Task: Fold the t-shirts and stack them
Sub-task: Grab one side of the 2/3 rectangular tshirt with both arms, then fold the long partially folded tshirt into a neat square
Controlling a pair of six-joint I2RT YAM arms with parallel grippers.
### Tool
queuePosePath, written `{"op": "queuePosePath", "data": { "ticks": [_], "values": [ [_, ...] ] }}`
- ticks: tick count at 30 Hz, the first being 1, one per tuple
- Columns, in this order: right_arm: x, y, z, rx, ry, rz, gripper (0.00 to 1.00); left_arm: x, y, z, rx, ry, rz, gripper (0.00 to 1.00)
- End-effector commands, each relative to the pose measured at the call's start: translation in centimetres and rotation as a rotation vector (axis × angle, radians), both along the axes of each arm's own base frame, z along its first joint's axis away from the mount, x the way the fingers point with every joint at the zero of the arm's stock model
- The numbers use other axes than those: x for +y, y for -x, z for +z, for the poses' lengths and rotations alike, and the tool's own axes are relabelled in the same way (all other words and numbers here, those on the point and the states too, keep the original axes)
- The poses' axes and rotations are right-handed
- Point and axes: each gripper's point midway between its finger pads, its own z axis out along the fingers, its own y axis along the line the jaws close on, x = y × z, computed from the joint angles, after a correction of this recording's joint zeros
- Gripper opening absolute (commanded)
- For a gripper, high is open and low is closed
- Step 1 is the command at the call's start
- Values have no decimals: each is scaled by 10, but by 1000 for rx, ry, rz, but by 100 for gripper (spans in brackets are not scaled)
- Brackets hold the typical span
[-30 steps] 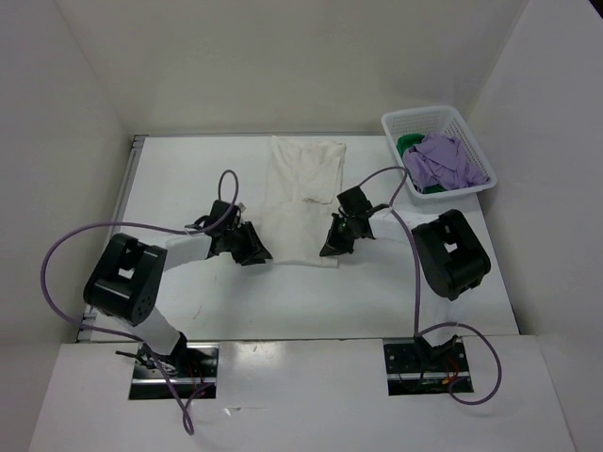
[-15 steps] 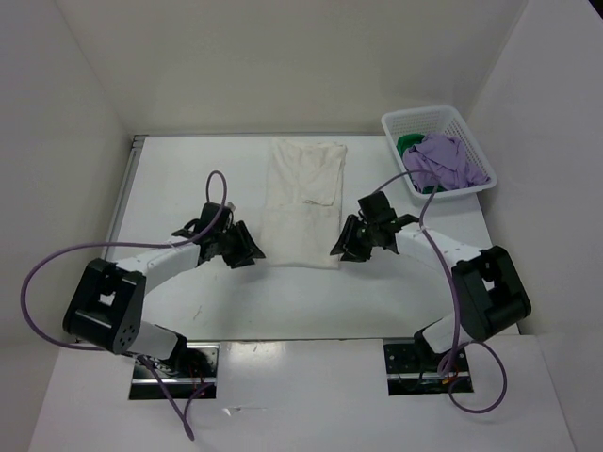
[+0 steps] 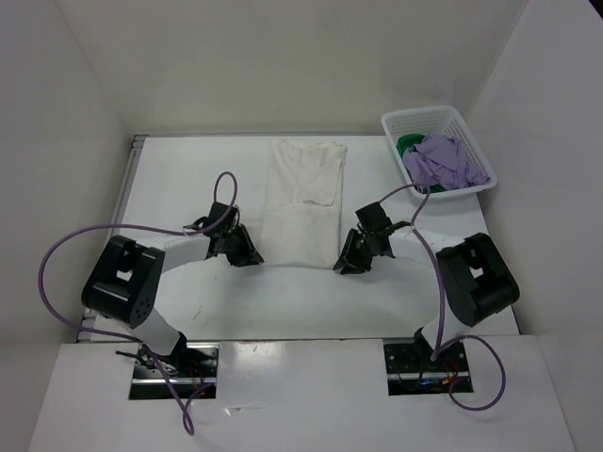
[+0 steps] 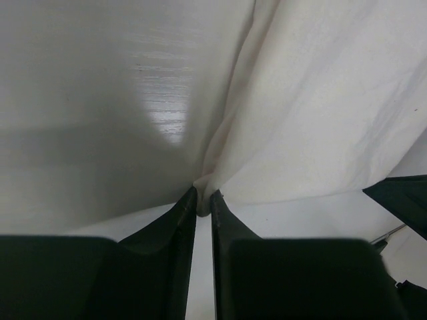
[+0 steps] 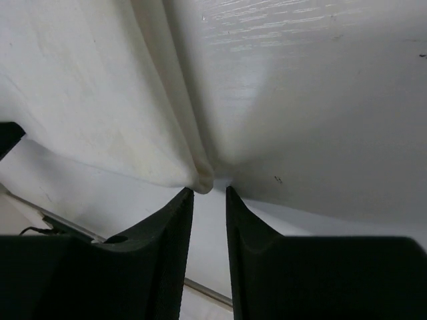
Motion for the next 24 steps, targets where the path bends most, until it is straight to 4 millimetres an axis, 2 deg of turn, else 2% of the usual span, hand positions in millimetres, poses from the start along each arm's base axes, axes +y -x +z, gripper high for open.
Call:
{"op": "queuePosePath", "data": {
  "ticks": [1,2,3,6,8,10,11,13,14,15,16,17,18,19,20,21,22,23,24],
  "values": [
    [4,-10,-5,-32,-15,-7,31,7,-9,-3,-29,-45,11,19],
    [4,-10,-8,-22,-11,-8,27,8,-7,-4,-21,-48,11,16],
    [4,-9,-8,-22,-11,-8,18,6,-11,2,-39,-42,11,10],
    [4,-11,-3,-30,-15,-8,7,6,-14,12,-60,-35,12,2],
    [3,-14,7,-62,-14,-15,3,8,-15,22,-90,-41,12,1],
    [0,-11,8,-60,-6,-28,0,10,-2,19,-59,-43,6,0],
    [0,-12,15,-80,-15,-28,0,9,-1,27,-73,-30,2,0],
    [2,4,14,-51,-13,-20,0,8,13,30,-47,-7,-8,0],
    [4,6,20,-71,-19,-20,0,12,23,32,-41,-8,-8,0],
    [5,21,15,-47,-13,-6,0,12,29,34,-33,-2,-13,0],
    [7,27,16,-39,-23,-16,0,14,35,35,-27,-3,-14,0],
    [9,36,17,-21,-33,-13,0,13,42,44,-37,19,-25,0],
    [8,54,17,-6,-34,-2,0,16,58,39,6,16,-31,0],
    [11,63,20,16,-59,-14,0,16,65,47,-12,35,-39,0],
    [13,75,22,36,-78,-10,0,14,81,49,30,69,-42,0],
    [14,95,29,41,-105,7,0,16,96,46,61,82,-43,0],
    [17,106,36,69,-138,-16,0,15,104,58,37,114,-49,0],
    [18,117,42,83,-160,-19,0,15,122,58,93,129,-64,0],
    [21,128,61,50,-219,-5,0,15,130,60,116,141,-64,0]
  ]
}}
